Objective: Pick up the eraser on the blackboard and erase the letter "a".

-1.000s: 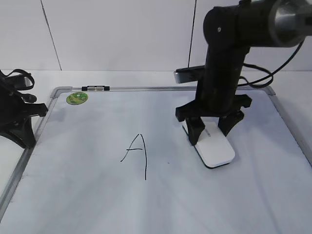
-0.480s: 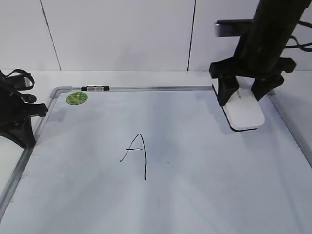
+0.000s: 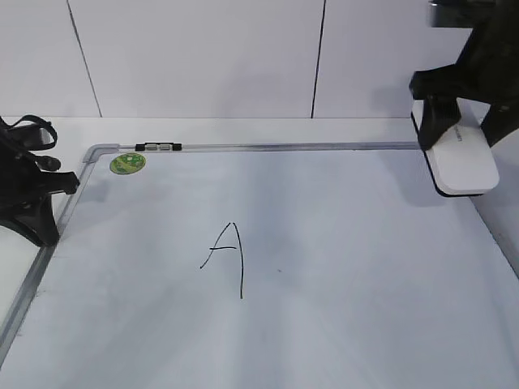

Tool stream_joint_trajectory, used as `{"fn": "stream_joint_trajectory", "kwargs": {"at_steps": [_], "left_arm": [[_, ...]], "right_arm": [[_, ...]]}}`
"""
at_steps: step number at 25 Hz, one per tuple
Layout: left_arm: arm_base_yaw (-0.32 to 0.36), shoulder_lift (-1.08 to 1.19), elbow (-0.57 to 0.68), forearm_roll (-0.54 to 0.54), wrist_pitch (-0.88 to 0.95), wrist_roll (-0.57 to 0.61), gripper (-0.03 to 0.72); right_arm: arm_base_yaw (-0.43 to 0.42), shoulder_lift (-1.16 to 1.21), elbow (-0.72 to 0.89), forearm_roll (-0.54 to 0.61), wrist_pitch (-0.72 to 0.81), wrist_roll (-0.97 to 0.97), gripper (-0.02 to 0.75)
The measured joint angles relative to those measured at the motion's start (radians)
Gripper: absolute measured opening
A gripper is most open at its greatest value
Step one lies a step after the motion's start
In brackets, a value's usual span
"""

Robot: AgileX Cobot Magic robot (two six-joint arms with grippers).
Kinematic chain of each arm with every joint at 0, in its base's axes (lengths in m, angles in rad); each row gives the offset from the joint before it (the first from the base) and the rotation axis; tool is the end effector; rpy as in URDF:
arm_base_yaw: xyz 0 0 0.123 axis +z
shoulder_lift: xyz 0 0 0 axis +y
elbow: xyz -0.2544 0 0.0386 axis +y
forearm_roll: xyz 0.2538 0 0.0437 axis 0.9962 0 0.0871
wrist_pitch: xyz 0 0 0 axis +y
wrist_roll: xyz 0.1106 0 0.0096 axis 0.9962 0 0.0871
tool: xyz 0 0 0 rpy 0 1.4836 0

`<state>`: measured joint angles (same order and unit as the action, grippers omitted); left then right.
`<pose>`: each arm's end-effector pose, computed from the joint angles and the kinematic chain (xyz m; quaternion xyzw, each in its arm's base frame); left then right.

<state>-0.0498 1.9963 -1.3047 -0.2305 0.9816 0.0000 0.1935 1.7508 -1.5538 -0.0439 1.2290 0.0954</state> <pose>0.3617 -0.0391 0.1016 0.0399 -0.9946 0.0949 0.0099 0.3605 0.0660 0.2516 -0.0536 0.9916 -0.0045 0.1176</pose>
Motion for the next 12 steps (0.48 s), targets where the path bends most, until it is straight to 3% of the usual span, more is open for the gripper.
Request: {"fn": "stream_joint_trajectory", "kwargs": {"at_steps": [12], "left_arm": [[0.0,0.0,0.0,0.0,0.0,0.0,0.038]], "right_arm": [[-0.013,-0.058,0.186,-0.077,0.0,0.035,0.538]]}}
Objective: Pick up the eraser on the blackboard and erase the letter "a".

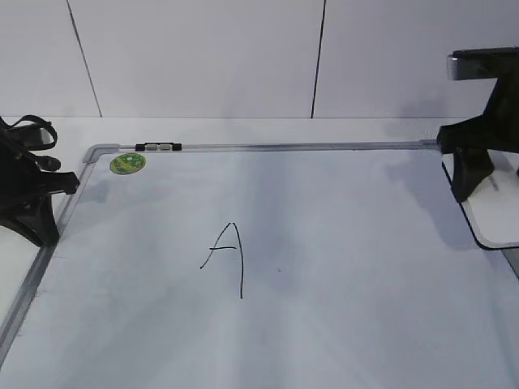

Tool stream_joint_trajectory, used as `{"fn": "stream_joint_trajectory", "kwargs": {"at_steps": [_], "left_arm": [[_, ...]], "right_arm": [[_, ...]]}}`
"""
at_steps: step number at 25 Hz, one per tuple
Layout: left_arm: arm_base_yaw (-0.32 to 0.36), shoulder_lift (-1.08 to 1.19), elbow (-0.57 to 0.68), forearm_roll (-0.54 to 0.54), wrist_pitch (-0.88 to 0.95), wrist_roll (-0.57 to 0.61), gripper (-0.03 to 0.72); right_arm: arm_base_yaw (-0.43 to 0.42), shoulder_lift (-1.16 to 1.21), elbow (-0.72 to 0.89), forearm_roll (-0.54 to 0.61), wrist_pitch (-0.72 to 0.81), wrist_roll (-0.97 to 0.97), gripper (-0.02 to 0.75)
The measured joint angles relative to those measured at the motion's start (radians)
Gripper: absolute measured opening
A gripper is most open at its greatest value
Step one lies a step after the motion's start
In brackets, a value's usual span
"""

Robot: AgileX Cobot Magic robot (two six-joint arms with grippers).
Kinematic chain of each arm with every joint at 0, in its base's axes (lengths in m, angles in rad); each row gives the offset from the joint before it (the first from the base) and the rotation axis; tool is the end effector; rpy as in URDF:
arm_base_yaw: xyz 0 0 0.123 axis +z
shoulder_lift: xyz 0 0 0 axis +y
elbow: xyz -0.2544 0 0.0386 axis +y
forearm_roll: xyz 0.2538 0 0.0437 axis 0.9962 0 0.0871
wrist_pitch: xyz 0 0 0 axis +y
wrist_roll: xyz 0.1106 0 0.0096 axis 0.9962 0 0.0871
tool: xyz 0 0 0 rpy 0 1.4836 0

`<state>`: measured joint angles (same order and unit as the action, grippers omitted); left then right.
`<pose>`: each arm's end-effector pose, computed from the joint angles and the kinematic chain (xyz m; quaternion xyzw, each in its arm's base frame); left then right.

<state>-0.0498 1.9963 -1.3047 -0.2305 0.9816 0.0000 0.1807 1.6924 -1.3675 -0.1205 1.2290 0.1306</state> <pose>0.3617 -0.0391 0.1016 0.0399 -0.9946 0.0949 0.0099 0.3321 0.0479 0.2216 -0.0422 0.9961 -0.0490 0.0602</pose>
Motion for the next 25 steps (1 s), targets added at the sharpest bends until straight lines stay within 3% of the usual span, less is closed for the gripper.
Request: {"fn": "stream_joint_trajectory", "kwargs": {"at_steps": [25], "left_arm": [[0.0,0.0,0.0,-0.012,0.0,0.005,0.039]], "right_arm": [[-0.048,0.113,0.015,-0.023,-0.007,0.002,0.538]]}}
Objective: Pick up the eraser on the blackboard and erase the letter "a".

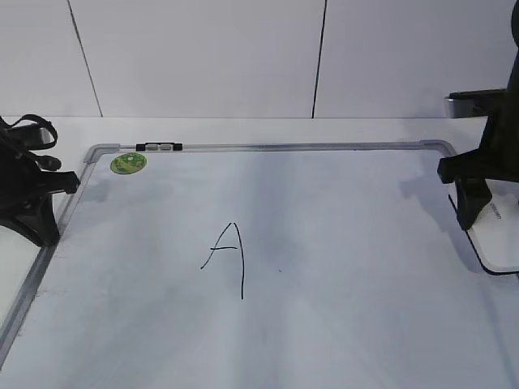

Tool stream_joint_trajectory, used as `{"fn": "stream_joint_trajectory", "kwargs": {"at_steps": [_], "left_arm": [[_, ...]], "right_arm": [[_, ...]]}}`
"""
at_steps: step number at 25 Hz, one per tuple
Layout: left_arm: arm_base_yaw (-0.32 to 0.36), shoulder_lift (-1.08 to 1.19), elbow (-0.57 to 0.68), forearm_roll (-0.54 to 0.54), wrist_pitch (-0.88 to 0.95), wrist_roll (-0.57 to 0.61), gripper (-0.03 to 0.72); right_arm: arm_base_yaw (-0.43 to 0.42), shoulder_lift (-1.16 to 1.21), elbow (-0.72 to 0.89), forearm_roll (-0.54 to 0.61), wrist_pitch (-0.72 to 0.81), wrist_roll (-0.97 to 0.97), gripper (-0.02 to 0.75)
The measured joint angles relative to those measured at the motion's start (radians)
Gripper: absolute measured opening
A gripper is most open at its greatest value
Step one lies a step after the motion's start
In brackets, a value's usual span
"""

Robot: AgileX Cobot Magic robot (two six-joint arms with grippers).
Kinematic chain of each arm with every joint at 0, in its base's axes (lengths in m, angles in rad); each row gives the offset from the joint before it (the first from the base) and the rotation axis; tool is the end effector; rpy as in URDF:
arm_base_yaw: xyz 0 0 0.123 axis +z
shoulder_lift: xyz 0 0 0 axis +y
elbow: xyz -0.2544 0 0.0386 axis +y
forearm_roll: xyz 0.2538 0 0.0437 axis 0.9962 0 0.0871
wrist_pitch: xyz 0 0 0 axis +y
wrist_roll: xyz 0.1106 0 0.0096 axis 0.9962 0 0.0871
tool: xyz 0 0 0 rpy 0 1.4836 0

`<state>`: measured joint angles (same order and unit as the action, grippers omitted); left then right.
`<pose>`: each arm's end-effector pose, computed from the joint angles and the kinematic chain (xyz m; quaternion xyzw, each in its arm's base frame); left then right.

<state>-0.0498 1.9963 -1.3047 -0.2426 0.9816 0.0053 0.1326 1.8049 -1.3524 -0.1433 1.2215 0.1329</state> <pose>0.3617 -0.0402 0.1018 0.0406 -0.9941 0.0999 0.0098 0.3414 0.0305 0.1798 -0.0249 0.9974 -0.0675 0.0010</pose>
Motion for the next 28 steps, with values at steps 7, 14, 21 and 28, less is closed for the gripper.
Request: {"fn": "stream_joint_trajectory", "kwargs": {"at_steps": [7,14,21,28], "left_arm": [[0.0,0.0,0.0,0.0,0.0,0.0,0.039],[0.0,0.0,0.0,-0.001,0.0,0.0,0.039],[0.0,0.0,0.0,-0.001,0.0,0.0,0.039],[0.0,0.0,0.0,-0.002,0.0,0.0,0.039]], "right_arm": [[0.0,0.0,0.0,-0.004,0.0,0.0,0.538],[0.0,0.0,0.0,-0.006,-0.025,0.0,0.538],[0.0,0.021,0.0,-0.006,-0.061,0.0,0.538],[0.0,0.077,0.0,-0.006,-0.069,0.0,0.538]]}}
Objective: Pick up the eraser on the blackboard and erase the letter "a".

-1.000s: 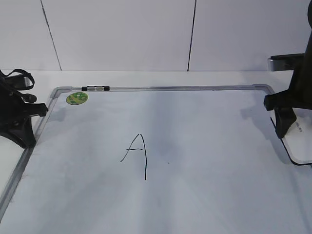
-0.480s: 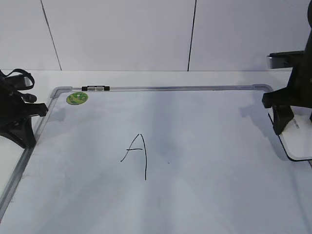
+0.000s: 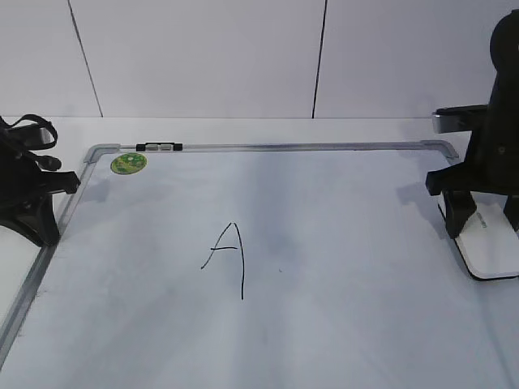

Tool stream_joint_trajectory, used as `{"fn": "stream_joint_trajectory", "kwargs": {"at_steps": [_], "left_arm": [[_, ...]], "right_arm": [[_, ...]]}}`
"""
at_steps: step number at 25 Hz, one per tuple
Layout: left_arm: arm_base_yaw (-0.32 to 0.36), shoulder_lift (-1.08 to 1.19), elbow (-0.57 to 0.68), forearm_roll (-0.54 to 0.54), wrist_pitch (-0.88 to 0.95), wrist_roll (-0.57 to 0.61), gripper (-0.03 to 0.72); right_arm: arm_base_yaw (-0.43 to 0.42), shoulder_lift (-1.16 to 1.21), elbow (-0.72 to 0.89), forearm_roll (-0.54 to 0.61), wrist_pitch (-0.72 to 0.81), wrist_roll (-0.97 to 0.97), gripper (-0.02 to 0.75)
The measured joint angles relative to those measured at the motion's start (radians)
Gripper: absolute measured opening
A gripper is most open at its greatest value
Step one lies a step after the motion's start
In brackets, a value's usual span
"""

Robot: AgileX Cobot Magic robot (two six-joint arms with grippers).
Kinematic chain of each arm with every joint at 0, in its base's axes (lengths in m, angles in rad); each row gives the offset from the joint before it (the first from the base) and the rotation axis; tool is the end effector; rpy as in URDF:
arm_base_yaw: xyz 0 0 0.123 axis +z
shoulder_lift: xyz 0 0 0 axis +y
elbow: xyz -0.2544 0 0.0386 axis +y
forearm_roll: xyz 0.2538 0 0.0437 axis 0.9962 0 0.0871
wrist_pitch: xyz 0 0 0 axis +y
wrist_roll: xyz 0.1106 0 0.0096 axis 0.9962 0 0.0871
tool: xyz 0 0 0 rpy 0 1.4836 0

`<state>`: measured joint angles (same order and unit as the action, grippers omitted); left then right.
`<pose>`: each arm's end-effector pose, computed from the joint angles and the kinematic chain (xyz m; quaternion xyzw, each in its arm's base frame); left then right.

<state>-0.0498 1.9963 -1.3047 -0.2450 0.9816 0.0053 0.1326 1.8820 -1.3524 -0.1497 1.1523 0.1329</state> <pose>0.3618 -0.0405 0.1018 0.0413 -0.9940 0.1009 0.0098 0.3524 0.0317 0.1529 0.0311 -0.9971 0.0689 0.0028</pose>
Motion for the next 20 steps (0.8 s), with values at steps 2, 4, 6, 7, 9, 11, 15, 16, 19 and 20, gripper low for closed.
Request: {"fn": "stream_joint_trajectory", "kwargs": {"at_steps": [2,4,6,7,9,11,15,16,19,20], "left_arm": [[0.0,0.0,0.0,0.0,0.0,0.0,0.039],[0.0,0.0,0.0,0.0,0.0,0.0,0.039],[0.0,0.0,0.0,0.0,0.0,0.0,0.039],[0.0,0.0,0.0,0.0,0.0,0.0,0.039],[0.0,0.0,0.0,0.0,0.0,0.0,0.039],[0.0,0.0,0.0,0.0,0.0,0.0,0.039],[0.0,0.0,0.0,0.0,0.0,0.0,0.039],[0.0,0.0,0.0,0.0,0.0,0.0,0.039],[0.0,0.0,0.0,0.0,0.0,0.0,0.039],[0.0,0.0,0.0,0.0,0.0,0.0,0.039]], "right_arm": [[0.0,0.004,0.0,0.0,0.0,0.0,0.538],[0.0,0.006,0.0,0.0,-0.002,0.0,0.538],[0.0,0.008,0.0,0.0,-0.004,0.0,0.538],[0.0,0.008,0.0,0.0,-0.004,0.0,0.538],[0.0,0.008,0.0,0.0,-0.008,0.0,0.54],[0.0,0.008,0.0,-0.002,-0.008,0.0,0.543],[0.0,0.008,0.0,-0.012,-0.008,0.0,0.544],[0.0,0.008,0.0,-0.014,-0.008,0.0,0.544],[0.0,0.008,0.0,-0.019,-0.008,0.0,0.545],[0.0,0.008,0.0,-0.019,-0.006,0.0,0.547]]}}
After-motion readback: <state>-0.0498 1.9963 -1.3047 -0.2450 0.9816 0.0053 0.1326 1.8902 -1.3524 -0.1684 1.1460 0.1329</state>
